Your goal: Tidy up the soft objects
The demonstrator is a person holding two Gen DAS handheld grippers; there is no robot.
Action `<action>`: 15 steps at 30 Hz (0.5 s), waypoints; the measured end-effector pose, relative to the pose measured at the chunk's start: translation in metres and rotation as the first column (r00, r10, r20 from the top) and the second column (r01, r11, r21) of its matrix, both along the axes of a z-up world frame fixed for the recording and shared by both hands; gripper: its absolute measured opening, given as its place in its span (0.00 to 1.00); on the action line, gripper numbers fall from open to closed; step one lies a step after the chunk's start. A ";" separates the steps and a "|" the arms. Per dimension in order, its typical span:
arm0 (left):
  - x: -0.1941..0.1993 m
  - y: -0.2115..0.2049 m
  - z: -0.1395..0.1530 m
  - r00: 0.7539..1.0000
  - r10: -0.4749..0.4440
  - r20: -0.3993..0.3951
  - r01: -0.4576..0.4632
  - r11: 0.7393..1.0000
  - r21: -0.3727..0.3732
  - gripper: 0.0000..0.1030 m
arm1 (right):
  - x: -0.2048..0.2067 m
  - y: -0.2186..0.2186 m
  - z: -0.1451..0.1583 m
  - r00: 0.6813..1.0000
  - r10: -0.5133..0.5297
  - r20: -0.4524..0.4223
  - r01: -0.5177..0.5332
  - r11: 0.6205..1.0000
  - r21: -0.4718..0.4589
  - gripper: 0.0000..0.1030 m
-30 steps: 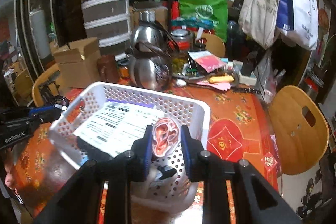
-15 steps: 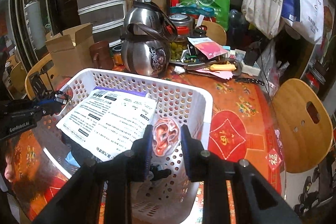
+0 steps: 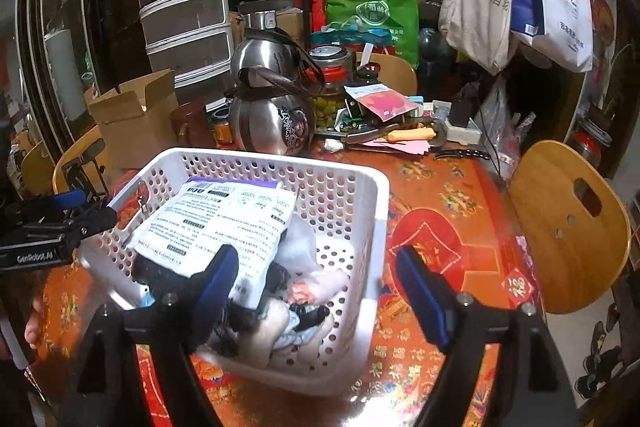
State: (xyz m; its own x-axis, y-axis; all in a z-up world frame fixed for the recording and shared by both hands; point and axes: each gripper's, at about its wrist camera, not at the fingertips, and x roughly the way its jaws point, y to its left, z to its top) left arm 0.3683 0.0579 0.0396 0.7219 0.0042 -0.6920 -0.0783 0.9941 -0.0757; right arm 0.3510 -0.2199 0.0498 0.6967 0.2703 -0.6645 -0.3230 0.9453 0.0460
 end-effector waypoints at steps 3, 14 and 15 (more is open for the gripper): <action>0.000 0.001 -0.005 1.000 0.003 -0.007 -0.002 1.000 0.003 0.90 | -0.004 0.000 -0.002 1.000 0.002 -0.001 -0.002 1.000 0.000 0.80; -0.050 -0.014 0.012 0.996 -0.009 0.093 0.006 1.000 0.024 0.94 | -0.036 -0.001 -0.002 1.000 0.024 0.008 -0.024 0.999 0.023 0.89; -0.058 -0.016 0.016 0.994 -0.007 0.105 0.003 0.999 0.032 0.95 | -0.045 -0.001 0.000 0.999 0.031 0.018 -0.032 0.999 0.018 0.90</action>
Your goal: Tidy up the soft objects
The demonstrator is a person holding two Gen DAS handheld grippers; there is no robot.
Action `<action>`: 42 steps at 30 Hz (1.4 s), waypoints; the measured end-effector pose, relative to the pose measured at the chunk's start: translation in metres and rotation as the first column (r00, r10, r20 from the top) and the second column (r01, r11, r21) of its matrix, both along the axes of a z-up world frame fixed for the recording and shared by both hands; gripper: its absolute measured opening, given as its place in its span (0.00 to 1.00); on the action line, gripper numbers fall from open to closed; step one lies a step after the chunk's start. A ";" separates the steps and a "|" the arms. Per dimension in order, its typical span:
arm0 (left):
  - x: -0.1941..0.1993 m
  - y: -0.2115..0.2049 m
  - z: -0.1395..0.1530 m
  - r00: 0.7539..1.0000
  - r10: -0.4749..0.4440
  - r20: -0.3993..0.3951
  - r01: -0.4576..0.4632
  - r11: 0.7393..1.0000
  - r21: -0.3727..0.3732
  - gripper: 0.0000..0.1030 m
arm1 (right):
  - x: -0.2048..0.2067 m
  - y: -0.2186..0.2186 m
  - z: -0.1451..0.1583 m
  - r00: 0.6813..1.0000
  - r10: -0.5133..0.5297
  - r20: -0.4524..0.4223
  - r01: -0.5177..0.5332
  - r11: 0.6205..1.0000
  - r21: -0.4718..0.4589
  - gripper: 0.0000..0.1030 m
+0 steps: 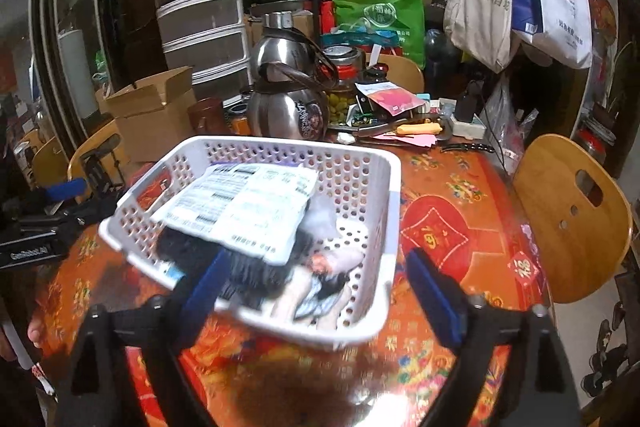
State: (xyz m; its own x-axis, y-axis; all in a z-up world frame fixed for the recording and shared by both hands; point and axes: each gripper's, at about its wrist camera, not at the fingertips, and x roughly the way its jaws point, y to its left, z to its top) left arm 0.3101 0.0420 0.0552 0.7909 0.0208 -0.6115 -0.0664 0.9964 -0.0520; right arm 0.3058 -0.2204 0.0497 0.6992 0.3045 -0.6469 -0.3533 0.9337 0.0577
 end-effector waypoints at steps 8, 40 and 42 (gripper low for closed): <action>-0.109 -0.020 0.015 0.995 0.014 0.097 -0.020 0.997 0.069 1.00 | -0.105 0.009 0.006 0.995 0.045 0.086 -0.041 0.998 -0.042 0.94; -0.248 -0.039 0.029 0.997 0.020 0.074 -0.020 1.000 0.005 1.00 | -0.222 -0.006 0.023 0.988 -0.138 0.066 0.134 0.989 0.057 1.00; -0.247 -0.038 0.029 0.997 0.020 0.073 -0.020 1.000 0.003 1.00 | -0.222 -0.006 0.023 0.988 -0.138 0.067 0.135 0.989 0.058 1.00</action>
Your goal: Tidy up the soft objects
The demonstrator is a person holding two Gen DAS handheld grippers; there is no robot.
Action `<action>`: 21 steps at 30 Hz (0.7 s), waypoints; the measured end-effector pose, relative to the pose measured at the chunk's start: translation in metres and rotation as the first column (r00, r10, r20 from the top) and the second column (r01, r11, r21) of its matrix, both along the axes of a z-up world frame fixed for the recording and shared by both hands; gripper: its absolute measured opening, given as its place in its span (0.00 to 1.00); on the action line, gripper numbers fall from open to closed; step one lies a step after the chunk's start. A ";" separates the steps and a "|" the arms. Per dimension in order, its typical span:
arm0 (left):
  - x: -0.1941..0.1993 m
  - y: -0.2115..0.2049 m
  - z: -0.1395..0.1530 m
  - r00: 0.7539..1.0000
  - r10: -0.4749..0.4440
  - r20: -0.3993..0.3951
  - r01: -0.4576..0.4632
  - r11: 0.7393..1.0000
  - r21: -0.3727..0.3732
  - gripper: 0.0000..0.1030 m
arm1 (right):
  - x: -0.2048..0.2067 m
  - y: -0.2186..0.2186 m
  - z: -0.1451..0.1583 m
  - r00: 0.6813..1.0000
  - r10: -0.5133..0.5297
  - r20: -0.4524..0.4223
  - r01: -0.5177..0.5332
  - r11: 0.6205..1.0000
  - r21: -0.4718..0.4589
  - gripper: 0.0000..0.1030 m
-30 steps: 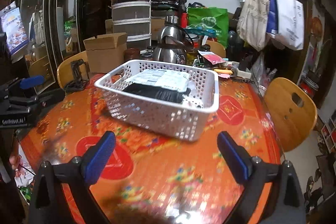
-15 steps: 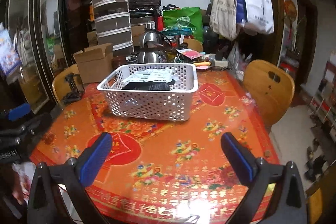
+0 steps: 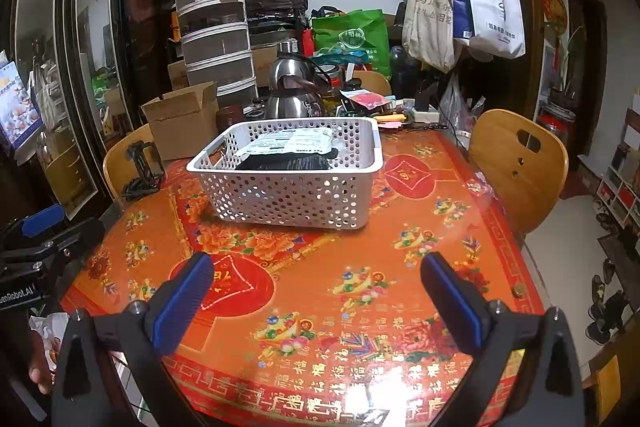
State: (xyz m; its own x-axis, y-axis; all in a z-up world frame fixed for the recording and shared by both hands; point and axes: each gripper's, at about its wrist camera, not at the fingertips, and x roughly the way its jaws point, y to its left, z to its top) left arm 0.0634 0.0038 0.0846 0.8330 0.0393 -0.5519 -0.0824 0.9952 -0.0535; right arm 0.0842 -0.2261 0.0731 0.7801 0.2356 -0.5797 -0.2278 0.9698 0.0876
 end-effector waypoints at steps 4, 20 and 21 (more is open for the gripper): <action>0.000 0.001 0.000 1.000 0.004 0.000 -0.004 1.000 -0.004 1.00 | 0.001 0.001 0.000 1.000 0.000 -0.001 0.000 1.000 -0.011 1.00; 0.003 0.001 -0.003 1.000 -0.005 -0.005 0.005 1.000 -0.003 1.00 | -0.001 0.001 0.001 1.000 0.003 0.003 -0.003 1.000 -0.011 1.00; 0.003 0.001 -0.004 1.000 -0.007 -0.005 0.007 1.000 -0.004 1.00 | -0.001 0.001 0.001 1.000 0.003 0.003 -0.003 1.000 -0.012 1.00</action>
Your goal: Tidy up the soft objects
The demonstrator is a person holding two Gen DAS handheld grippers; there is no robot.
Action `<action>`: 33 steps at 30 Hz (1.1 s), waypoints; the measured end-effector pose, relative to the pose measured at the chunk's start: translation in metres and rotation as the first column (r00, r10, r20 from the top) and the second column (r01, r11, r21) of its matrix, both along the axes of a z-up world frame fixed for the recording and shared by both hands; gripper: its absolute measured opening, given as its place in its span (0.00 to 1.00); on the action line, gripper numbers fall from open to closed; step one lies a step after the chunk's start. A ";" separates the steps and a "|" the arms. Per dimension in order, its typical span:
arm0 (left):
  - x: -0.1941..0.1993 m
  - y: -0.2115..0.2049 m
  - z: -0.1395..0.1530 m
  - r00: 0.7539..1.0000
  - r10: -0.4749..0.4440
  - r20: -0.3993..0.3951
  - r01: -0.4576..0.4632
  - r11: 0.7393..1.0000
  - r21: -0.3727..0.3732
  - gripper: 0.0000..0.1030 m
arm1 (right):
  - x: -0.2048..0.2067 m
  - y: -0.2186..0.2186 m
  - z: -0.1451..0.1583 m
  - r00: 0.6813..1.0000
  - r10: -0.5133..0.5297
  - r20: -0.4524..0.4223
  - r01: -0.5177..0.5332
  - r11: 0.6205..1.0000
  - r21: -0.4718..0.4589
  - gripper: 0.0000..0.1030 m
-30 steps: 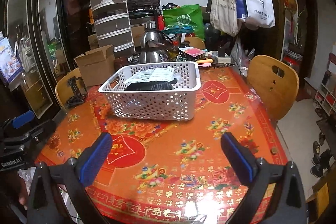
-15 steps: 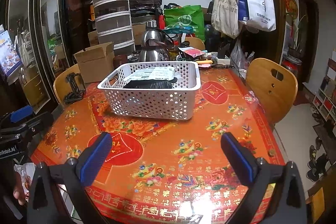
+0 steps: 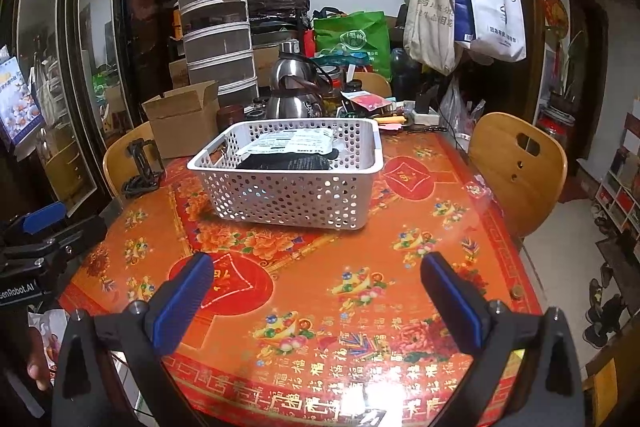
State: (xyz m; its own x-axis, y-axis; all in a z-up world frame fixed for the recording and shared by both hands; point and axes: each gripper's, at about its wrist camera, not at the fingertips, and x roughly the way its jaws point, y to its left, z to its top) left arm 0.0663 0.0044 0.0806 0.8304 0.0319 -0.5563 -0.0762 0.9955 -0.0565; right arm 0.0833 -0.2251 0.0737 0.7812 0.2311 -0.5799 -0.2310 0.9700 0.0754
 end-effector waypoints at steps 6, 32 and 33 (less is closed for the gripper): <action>0.000 -0.001 -0.001 1.000 -0.002 -0.002 0.002 1.000 0.000 1.00 | -0.001 0.000 -0.001 1.000 0.002 0.000 -0.002 1.000 -0.008 1.00; 0.001 -0.004 -0.007 1.000 -0.003 -0.009 0.003 1.000 -0.005 1.00 | -0.002 0.002 -0.002 1.000 0.006 -0.007 -0.006 1.000 -0.011 1.00; 0.002 -0.005 -0.007 1.000 -0.004 -0.009 0.004 1.000 -0.002 1.00 | -0.002 0.002 -0.002 1.000 0.006 -0.007 -0.006 1.000 -0.012 1.00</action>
